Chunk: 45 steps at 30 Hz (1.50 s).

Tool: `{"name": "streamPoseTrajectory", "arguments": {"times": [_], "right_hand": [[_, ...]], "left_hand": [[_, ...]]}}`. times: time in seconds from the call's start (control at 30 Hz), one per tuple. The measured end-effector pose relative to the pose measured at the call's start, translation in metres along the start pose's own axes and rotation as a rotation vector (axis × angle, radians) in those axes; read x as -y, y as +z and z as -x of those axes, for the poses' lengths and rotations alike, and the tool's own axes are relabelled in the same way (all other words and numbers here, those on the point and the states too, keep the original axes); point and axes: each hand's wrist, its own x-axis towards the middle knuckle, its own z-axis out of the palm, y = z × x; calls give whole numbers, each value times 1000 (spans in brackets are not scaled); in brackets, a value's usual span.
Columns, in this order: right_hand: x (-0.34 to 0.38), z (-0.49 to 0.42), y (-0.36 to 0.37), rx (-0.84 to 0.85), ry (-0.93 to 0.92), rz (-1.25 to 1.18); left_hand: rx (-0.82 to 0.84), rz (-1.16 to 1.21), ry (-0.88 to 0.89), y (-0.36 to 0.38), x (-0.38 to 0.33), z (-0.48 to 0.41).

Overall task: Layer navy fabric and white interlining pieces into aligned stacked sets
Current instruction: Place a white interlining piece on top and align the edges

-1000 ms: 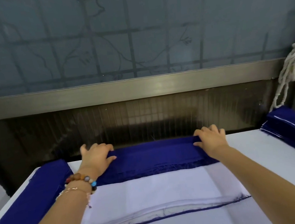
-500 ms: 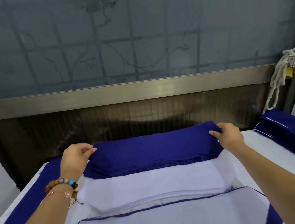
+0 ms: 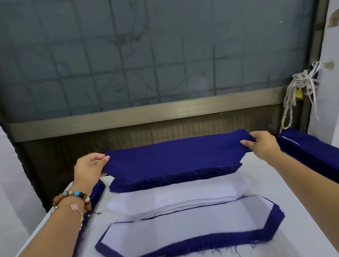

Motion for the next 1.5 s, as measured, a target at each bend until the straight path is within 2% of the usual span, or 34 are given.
{"name": "streamPoseTrajectory", "arguments": {"times": [0.2,0.37,0.6,0.73,0.93,1.13,1.5], "right_hand": [[-10,36,-20,98,62,58],[-32,63,-25,223,116,160],[-63,93,-15,295,201,191],[-76,108,-3,324,218,211],[-85,115,5,264,237,116],[-92,118,11,230,252,53],[-93,128,17,140,216,92]], "left_hand": [[42,-46,-85,-17,2,42],[74,-49,-204,-22,22,72],[114,-131,-286,-24,59,98],[135,-278,-277,-21,76,107],[120,-398,-169,-17,76,110],[175,-476,-157,-15,75,114],[86,-594,32,-7,87,135]]}}
